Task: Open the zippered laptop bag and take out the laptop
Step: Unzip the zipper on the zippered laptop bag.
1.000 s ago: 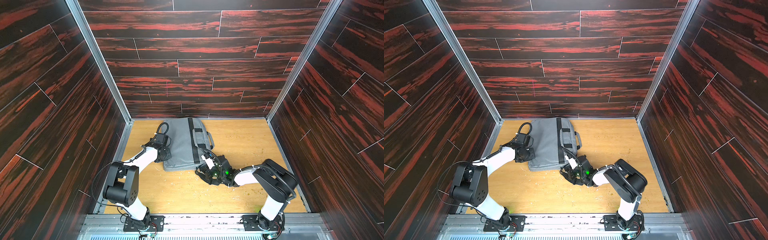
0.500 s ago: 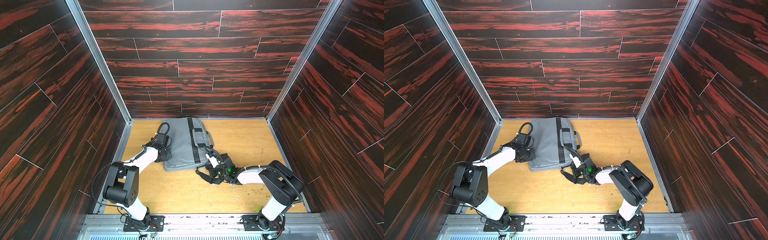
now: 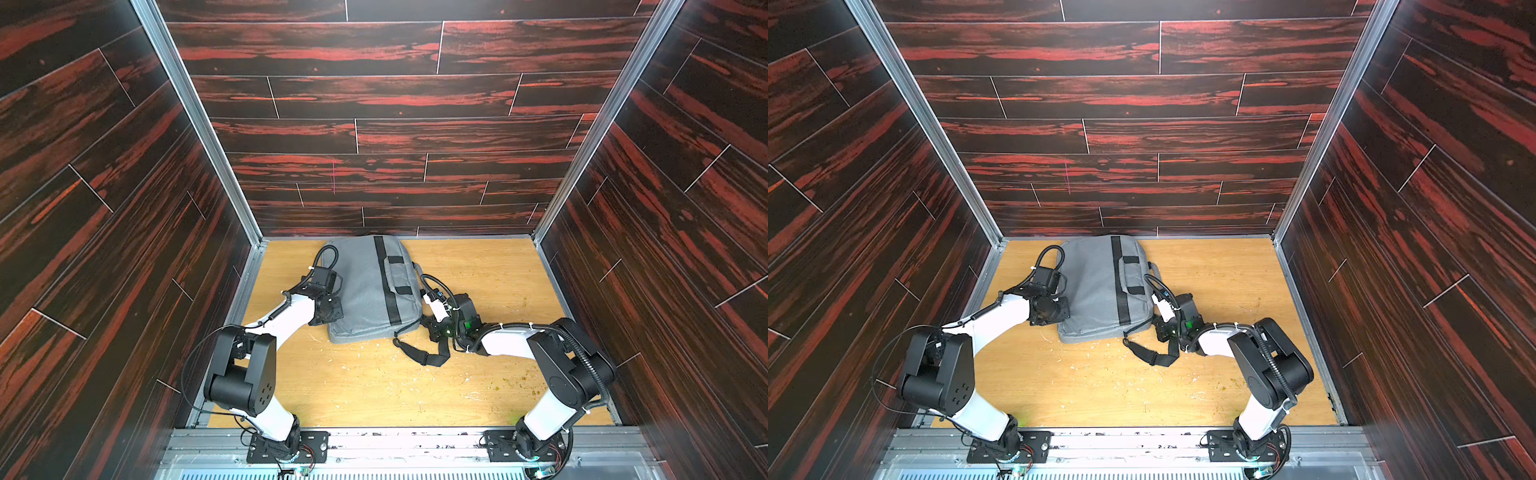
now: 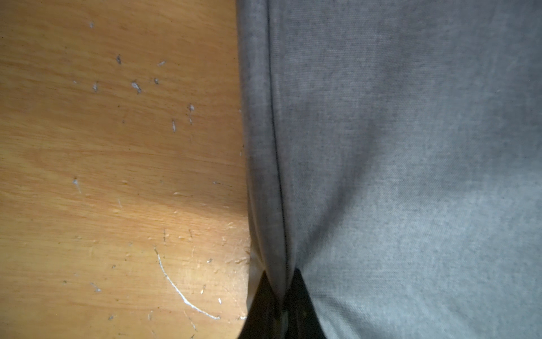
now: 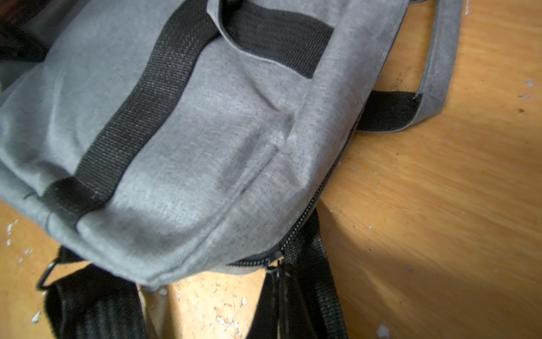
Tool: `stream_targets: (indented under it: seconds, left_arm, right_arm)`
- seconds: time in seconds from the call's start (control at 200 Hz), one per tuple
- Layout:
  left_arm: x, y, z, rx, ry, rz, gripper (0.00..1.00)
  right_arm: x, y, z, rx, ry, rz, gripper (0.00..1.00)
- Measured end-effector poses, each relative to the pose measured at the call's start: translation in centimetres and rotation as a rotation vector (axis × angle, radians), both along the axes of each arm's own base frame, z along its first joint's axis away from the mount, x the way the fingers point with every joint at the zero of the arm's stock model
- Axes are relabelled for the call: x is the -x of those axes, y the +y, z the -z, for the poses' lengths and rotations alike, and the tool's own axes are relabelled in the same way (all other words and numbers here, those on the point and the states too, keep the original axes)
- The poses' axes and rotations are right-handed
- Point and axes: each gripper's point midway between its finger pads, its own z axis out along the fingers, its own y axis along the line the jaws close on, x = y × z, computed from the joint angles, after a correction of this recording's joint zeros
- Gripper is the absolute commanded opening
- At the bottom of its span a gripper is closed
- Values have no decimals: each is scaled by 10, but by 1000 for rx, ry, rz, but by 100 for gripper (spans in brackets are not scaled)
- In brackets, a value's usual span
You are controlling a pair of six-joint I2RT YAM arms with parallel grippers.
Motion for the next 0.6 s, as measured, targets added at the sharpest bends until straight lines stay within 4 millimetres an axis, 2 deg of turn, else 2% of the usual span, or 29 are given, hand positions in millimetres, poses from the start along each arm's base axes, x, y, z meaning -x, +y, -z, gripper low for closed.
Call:
stream_targets:
  seconds: [0.205, 0.291, 0.351, 0.411, 0.601]
  left_arm:
    - [0, 2, 0, -3, 3, -5, 0]
    - [0, 3, 0, -2, 4, -8, 0]
    - [0, 3, 0, -2, 4, -8, 0]
    - [0, 3, 0, -2, 4, -8, 0]
    - [0, 4, -1, -2, 6, -8, 0]
  right_arm:
    - [7, -7, 6, 20, 43, 2, 35]
    - [10, -13, -1, 9, 72, 19, 48]
    - [8, -16, -13, -11, 78, 26, 53]
    - [-2, -16, -30, -48, 83, 41, 55]
    - [-57, -5, -100, -203, 48, 65, 57]
